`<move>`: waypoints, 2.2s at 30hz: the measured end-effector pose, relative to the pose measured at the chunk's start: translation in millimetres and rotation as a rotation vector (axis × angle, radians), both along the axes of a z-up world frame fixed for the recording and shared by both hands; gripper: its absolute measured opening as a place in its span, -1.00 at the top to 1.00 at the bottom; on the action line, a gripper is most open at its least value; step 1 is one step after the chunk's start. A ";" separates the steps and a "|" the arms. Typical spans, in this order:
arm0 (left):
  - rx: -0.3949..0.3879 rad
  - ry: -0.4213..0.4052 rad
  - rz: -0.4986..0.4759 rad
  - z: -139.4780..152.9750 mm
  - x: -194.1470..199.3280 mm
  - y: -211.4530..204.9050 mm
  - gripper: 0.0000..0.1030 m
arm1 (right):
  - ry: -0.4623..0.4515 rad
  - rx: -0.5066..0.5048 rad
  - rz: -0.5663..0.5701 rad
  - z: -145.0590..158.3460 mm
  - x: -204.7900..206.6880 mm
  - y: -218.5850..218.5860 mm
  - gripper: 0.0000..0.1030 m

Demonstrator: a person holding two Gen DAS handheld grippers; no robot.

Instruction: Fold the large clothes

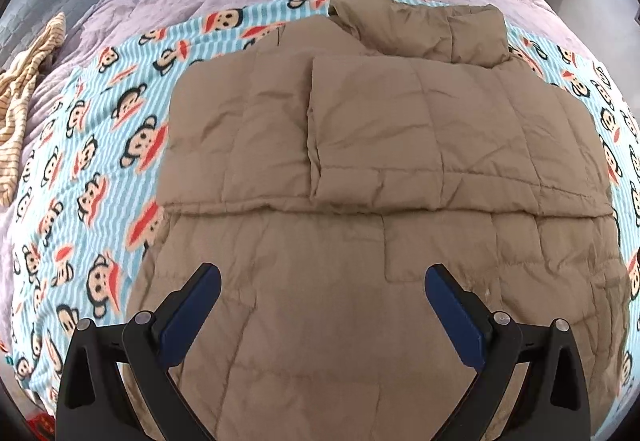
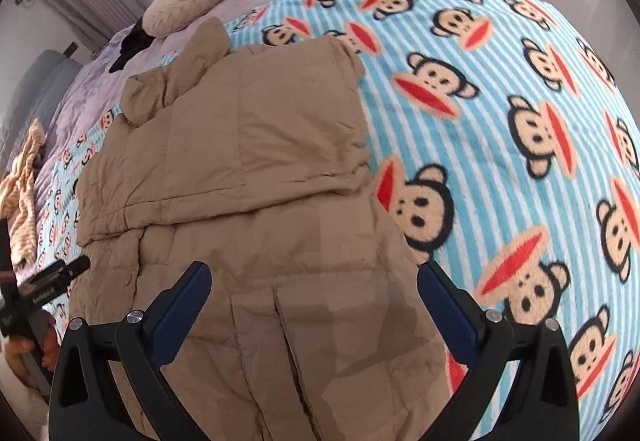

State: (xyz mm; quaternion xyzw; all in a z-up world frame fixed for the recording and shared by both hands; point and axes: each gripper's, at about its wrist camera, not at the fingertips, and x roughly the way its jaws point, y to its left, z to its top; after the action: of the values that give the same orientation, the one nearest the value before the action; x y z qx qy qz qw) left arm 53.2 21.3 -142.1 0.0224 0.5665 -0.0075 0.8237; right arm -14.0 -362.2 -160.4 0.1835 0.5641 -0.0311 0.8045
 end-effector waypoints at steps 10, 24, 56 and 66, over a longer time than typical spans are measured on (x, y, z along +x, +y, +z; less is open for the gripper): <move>-0.054 -0.001 -0.030 11.3 -36.3 27.6 -0.98 | 0.006 0.054 -0.073 1.9 -22.6 7.2 -0.99; -0.194 0.133 0.002 21.4 -167.2 125.9 -0.98 | -0.008 0.261 -0.229 31.1 -133.7 45.8 -0.99; -0.556 0.256 0.269 -49.0 -192.3 143.0 0.13 | 0.168 0.828 -0.688 -83.3 -242.6 19.2 -0.38; -0.565 0.139 0.131 0.6 -188.9 156.6 0.79 | 0.116 0.747 -0.642 -58.6 -225.5 33.5 0.84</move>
State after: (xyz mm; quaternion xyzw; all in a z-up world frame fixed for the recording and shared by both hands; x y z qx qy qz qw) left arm -135.7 178.0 -141.5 -0.2448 0.5973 -0.1134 0.7553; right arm -239.5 -328.7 -219.0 0.6217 0.4956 -0.0831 0.6007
